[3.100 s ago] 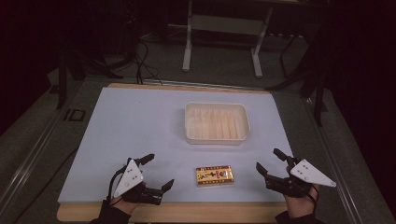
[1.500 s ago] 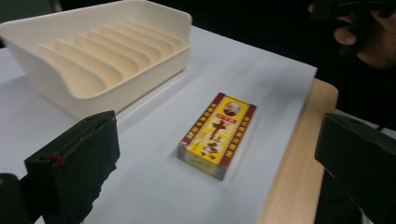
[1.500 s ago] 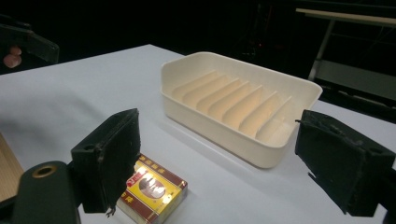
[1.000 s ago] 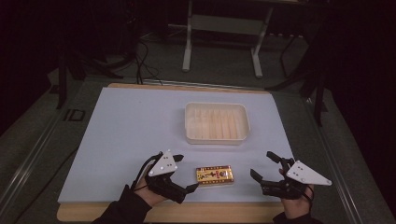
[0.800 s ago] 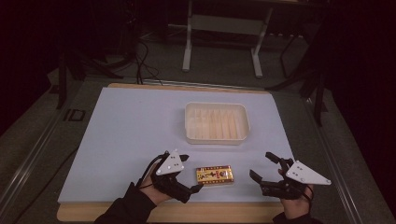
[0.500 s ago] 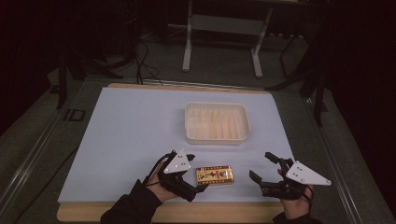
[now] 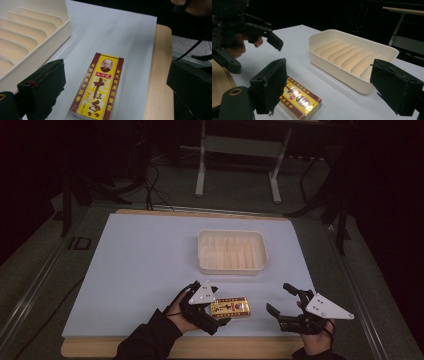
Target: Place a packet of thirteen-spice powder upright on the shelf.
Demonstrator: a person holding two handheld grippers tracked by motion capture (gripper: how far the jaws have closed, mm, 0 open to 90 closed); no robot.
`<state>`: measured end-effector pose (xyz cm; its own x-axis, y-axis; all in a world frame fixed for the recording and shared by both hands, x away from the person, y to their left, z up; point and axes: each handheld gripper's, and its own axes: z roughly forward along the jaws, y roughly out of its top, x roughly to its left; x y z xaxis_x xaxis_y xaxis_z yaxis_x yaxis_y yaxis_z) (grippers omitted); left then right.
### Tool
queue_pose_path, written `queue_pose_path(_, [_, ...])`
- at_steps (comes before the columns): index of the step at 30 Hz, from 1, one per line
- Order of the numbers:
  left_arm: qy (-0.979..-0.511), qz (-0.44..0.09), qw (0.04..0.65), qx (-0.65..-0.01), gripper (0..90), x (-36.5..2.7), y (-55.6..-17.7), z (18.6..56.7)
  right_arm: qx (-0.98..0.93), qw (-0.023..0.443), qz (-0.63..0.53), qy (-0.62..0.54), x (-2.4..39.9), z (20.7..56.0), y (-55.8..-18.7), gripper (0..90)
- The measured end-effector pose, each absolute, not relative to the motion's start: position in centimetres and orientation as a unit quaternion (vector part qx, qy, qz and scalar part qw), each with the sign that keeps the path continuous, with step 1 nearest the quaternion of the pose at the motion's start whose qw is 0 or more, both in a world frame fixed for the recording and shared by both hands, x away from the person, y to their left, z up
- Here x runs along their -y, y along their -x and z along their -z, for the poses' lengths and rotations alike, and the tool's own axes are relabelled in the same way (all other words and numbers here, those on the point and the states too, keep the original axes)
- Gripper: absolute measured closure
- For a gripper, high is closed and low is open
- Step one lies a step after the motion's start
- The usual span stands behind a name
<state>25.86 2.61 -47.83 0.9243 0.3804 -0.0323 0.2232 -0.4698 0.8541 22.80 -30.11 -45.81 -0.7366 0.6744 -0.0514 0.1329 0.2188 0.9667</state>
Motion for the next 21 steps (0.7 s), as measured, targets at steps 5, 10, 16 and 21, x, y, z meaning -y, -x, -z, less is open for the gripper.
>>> queue_pose_path(5, [-0.862,-0.076,0.471,-0.17,4.2,-2.0,-26.5,48.4,-0.743,0.238,-0.564,-0.271,30.1,45.8,-22.8,13.9])
queue_pose_path(10, [-0.869,-0.071,0.461,-0.162,5.3,-1.5,-27.0,49.0,-0.743,0.232,-0.565,-0.273,30.1,45.9,-22.9,13.9])
queue_pose_path(16, [-0.87,-0.075,0.462,-0.153,10.1,-1.2,-27.5,49.8,-0.745,0.228,-0.565,-0.272,30.0,46.0,-22.9,13.9])
queue_pose_path(21, [-0.876,-0.063,0.453,-0.152,10.0,-0.6,-28.2,50.4,-0.745,0.228,-0.564,-0.272,30.0,46.0,-22.9,13.9])
